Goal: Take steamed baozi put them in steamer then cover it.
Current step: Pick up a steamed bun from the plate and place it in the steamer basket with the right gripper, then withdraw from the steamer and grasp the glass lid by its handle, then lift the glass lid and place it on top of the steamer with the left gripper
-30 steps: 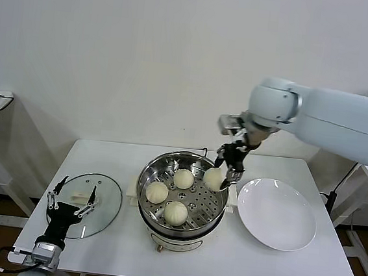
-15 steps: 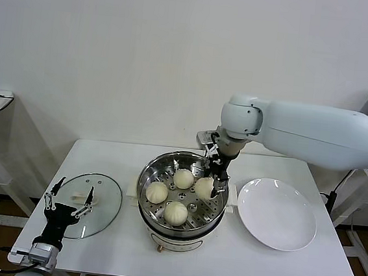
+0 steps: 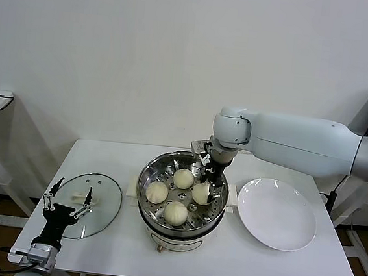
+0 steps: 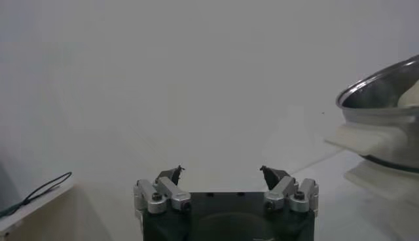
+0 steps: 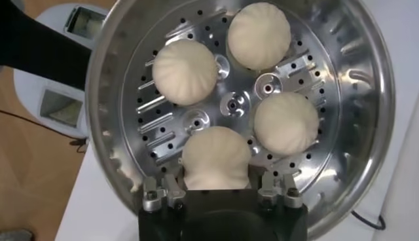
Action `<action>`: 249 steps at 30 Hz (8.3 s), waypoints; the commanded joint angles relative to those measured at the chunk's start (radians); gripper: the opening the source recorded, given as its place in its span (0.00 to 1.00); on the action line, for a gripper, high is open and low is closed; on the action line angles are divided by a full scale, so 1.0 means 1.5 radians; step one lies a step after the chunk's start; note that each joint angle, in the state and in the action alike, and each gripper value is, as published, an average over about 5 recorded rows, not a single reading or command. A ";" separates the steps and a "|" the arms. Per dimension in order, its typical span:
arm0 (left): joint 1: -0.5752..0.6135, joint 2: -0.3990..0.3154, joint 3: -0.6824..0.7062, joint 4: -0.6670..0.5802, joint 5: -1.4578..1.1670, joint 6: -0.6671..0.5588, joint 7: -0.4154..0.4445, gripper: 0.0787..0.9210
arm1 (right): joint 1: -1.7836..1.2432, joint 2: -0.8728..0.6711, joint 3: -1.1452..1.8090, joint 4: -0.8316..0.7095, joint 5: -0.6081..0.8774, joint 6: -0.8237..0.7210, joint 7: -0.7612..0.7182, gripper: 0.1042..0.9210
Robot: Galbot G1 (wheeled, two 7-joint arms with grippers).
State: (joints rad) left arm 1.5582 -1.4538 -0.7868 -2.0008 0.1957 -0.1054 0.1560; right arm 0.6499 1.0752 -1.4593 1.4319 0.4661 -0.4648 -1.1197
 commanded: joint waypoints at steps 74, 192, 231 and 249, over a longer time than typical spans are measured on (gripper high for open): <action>-0.010 0.001 0.017 -0.027 -0.028 0.003 -0.040 0.88 | -1.531 0.147 1.399 0.388 -0.024 0.610 0.793 0.88; -0.028 0.165 -0.012 -0.145 0.622 0.067 -0.084 0.13 | -1.466 0.162 1.346 0.248 -0.096 0.657 0.781 0.88; -0.308 0.096 0.588 -0.026 0.896 0.444 0.094 0.13 | -1.482 0.191 1.374 0.247 -0.122 0.667 0.783 0.88; -0.319 0.017 0.625 0.036 0.947 0.448 0.077 0.13 | -1.473 0.194 1.375 0.224 -0.137 0.672 0.783 0.88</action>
State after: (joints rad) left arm 1.0969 -1.3650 0.1078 -1.9963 1.5693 0.5474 0.2756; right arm -1.5619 1.3653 0.6029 1.7777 0.2654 0.5412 0.0554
